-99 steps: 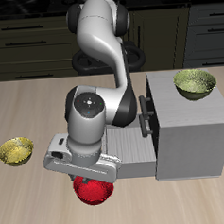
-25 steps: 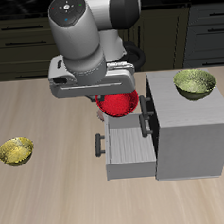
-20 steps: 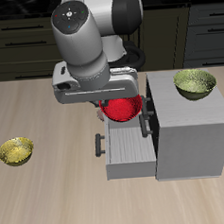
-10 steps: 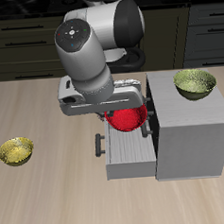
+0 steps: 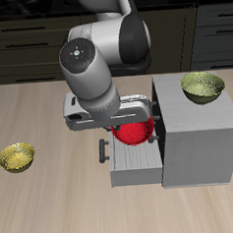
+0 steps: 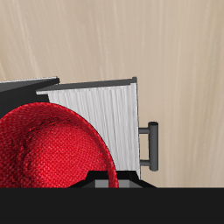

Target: Place the red bowl in the bottom drawer of the white cabinet and close the drawer

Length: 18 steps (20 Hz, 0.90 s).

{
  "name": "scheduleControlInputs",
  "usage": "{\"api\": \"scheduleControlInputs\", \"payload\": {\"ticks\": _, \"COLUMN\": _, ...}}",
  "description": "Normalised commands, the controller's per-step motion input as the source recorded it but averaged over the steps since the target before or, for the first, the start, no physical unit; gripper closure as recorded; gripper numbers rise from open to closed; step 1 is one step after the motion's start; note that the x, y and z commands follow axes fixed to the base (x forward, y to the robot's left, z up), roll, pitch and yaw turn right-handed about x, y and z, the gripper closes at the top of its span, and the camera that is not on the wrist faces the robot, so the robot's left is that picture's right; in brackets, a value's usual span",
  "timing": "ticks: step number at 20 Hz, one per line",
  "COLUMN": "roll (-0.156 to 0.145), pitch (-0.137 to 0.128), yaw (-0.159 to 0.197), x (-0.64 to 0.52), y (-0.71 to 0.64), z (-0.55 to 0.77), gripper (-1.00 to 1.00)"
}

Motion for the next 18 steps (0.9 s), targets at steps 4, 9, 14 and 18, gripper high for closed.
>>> {"api": "scheduleControlInputs", "payload": {"ticks": 4, "roll": 0.04, "pitch": 0.043, "yaw": 0.035, "x": 0.02, "y": 0.23, "z": -0.19, "gripper": 1.0}}
{"api": "scheduleControlInputs", "payload": {"ticks": 9, "roll": 0.004, "pitch": 0.038, "yaw": 0.049, "x": 0.07, "y": 0.06, "z": -0.12, "gripper": 1.0}}
{"api": "scheduleControlInputs", "payload": {"ticks": 14, "roll": 0.009, "pitch": 0.05, "yaw": 0.054, "x": 0.08, "y": 0.06, "z": -0.14, "gripper": 1.0}}
{"api": "scheduleControlInputs", "payload": {"ticks": 18, "roll": -0.015, "pitch": 0.054, "yaw": 0.059, "x": 0.12, "y": 0.0, "z": -0.1, "gripper": 1.0}}
